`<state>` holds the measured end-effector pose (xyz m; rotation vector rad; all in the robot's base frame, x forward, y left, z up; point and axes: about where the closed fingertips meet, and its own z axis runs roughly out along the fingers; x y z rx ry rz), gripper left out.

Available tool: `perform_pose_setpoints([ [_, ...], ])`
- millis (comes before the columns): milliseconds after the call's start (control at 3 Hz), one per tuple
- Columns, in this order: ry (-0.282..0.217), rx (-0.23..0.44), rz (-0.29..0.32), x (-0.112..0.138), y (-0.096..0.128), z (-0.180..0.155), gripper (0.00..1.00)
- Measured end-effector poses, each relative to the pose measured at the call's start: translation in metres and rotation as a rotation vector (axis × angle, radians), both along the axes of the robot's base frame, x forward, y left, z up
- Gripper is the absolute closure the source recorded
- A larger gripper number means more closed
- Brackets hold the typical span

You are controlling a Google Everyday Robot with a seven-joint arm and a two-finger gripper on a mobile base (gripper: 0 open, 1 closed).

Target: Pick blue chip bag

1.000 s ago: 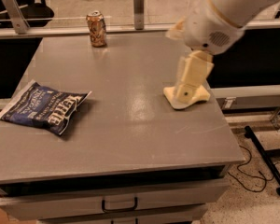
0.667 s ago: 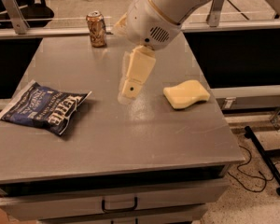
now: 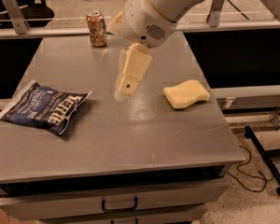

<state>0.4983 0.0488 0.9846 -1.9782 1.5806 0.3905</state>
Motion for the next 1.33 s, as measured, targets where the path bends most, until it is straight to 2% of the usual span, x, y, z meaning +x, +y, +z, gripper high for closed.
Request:
perform_pose_setpoints([
  [667,0.104,0.139,0.111,0.018,0.1,-0.047,0.0],
  [1000,0.162,0.175,0.135,0.023,0.138,-0.078,0.0],
  [1333,0.216,0.191,0.144,0.024,0.164,-0.107,0.0],
])
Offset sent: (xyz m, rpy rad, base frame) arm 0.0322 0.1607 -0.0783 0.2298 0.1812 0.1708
